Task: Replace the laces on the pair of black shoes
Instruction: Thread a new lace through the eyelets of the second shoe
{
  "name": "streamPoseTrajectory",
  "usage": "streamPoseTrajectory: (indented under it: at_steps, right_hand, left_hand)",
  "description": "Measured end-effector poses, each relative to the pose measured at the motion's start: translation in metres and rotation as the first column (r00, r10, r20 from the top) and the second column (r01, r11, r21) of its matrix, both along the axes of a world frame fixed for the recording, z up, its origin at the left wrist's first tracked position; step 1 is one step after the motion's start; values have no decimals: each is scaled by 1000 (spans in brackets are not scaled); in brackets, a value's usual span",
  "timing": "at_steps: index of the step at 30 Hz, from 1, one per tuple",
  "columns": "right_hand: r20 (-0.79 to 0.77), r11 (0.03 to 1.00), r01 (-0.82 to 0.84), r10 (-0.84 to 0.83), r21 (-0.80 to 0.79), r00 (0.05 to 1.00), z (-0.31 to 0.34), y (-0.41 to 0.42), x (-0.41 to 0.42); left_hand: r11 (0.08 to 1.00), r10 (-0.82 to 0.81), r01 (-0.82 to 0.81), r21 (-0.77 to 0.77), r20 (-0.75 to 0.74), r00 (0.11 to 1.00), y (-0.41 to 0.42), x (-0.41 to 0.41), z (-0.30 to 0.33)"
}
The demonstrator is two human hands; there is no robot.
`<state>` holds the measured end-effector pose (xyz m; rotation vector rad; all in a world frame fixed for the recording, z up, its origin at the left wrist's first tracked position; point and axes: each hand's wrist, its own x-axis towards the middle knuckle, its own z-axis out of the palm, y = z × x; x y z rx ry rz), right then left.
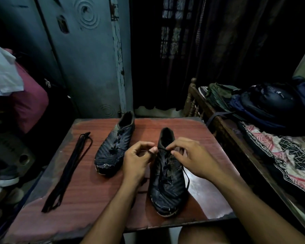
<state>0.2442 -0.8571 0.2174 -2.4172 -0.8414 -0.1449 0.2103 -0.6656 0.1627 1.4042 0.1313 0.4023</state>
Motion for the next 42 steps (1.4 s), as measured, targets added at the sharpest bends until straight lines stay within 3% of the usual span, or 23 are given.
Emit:
streamPoseTrajectory:
  at_steps: [3, 6, 10, 19, 27, 34, 42]
  right_hand:
    - [66, 997, -49, 53, -66, 996, -11, 6, 9]
    - [109, 995, 47, -37, -92, 993, -15, 10, 15]
    - [14, 982, 160, -159, -101, 987, -14, 14, 23]
    - [-111, 983, 58, -78, -174, 991, 6, 25, 35]
    - [-182, 997, 31, -45, -77, 982, -3, 23, 37]
    - [-227, 997, -6, -11, -75, 974, -4, 21, 39]
    - [-197, 997, -9, -6, -77, 980, -9, 25, 35]
  left_hand:
    - [998, 4, -4, 58, 15, 1000, 0, -1, -12]
    - [997, -5, 2, 79, 40, 999, -2, 1, -20]
    - [989, 34, -42, 145, 63, 997, 0, 4, -25]
    - [914, 58, -124, 386, 177, 982, -3, 2, -22]
    - [877, 132, -230, 422, 250, 959, -7, 4, -19]
    - [864, -8, -138, 485, 286, 958, -9, -2, -21]
    - [892, 13, -136, 430, 278, 961, -12, -4, -18]
